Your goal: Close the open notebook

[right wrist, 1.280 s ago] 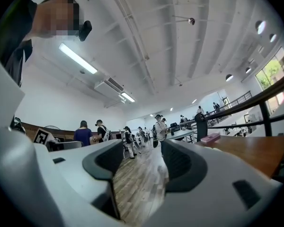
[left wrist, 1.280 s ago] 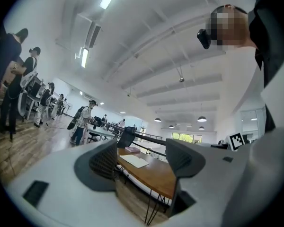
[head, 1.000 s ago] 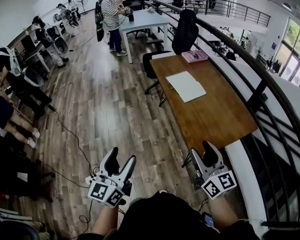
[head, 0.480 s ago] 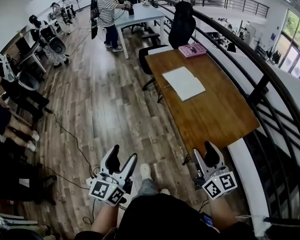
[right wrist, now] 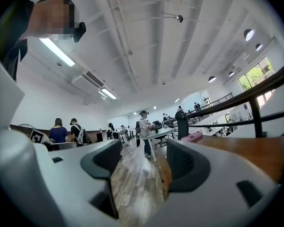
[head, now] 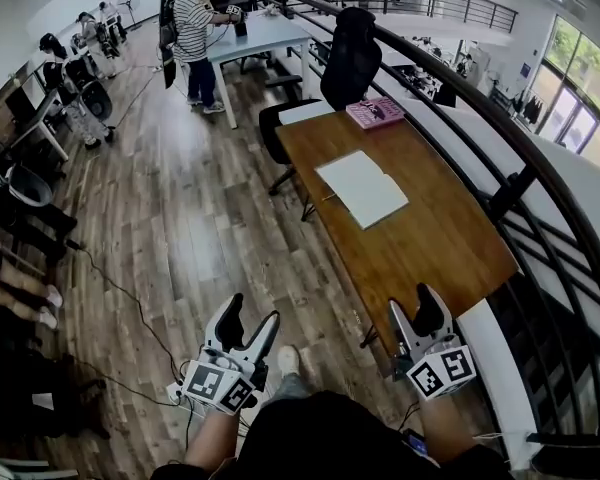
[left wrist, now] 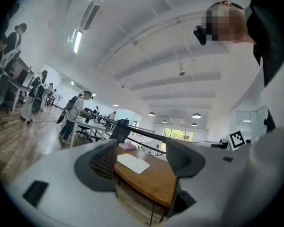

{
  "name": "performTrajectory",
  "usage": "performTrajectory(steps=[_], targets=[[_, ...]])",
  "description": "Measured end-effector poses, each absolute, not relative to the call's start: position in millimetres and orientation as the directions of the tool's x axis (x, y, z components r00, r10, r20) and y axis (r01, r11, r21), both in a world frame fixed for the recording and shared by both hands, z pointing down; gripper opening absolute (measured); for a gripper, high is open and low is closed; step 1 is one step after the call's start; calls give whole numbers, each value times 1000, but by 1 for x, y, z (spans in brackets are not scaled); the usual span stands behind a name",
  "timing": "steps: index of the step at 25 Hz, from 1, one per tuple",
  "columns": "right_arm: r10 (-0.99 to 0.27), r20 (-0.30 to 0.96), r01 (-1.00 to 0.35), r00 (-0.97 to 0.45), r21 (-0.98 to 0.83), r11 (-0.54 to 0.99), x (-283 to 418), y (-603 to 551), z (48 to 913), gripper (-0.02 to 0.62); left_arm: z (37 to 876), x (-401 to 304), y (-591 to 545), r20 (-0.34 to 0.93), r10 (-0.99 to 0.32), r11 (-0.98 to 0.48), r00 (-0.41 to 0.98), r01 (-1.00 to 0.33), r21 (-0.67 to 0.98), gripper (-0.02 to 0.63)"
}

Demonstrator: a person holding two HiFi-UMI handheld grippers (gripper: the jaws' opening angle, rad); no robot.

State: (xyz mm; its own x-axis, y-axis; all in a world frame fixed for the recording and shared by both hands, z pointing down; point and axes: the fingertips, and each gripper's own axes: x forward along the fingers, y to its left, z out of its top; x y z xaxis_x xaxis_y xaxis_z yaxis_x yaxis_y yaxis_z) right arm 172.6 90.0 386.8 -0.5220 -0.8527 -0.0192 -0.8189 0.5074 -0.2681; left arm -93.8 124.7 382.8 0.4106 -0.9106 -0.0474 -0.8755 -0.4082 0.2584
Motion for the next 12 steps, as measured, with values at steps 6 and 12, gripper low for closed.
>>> performTrajectory(steps=[6,12], targets=[[-854,-13,-819,-520,-276,503,138,29,386,287,386,-123,65,-33,-901,-425,432,-867,262,313],[-855,-17,-819,-519,-275,503,103,-23,383,278,379,-162,11,-48,-900,-431,434,-867,250,313]])
